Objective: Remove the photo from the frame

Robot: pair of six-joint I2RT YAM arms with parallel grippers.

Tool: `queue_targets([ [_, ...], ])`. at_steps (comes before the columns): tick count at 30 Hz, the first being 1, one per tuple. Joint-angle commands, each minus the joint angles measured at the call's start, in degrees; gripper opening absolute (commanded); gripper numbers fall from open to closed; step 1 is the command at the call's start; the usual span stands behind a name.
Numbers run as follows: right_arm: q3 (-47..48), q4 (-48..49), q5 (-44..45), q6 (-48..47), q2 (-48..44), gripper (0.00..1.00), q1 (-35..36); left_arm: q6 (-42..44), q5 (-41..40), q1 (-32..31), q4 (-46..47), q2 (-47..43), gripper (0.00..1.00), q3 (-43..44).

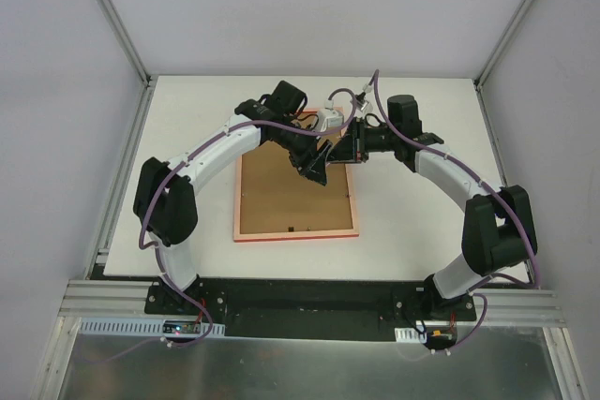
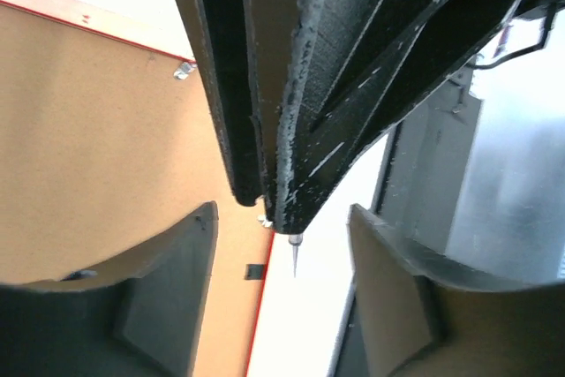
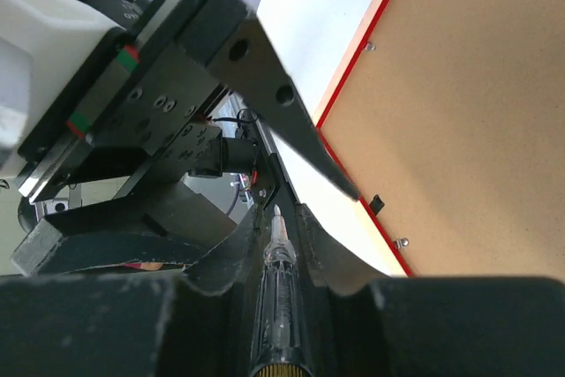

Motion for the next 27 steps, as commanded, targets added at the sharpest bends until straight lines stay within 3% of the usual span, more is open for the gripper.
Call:
queue_targets([
  [1,1.22,0.98,-0.11,-2.0,-2.58,0.01,-0.54,1.64,-2.48,0.94,-0.63,-4.53,0.75,1.45],
  [3,1.4,0.37,0.59,-3.06,-2.94,0.01,-1.42,1.99,-3.18,1.99,-0.89,-6.02,0.9,1.27],
  [5,1.66,-0.34,2.17,-5.77,-3.55,0.01,-2.29,2.52,-4.5,3.4,-1.16,-7.6,0.99,0.92],
  [12,2.98,-10.35,16.92,-19.21,-7.68,0.0,-2.39,0.68,-11.7,12.0,-1.07,-11.04,0.99,-0.84],
  [16,3.24,-11.32,25.18,-22.83,-8.92,0.01,-1.51,-1.86,-22.32,16.49,0.24,-9.9,0.99,-1.8],
  [19,4.03,-11.5,30.11,-24.59,-8.92,0.01,-0.9,-3.63,-28.39,18.86,1.12,-7.09,0.99,-2.07],
  [27,10.27,-11.59,41.1,-30.92,-5.84,0.01,1.83,-7.23,-34.73,25.37,1.48,4.33,0.99,3.63],
])
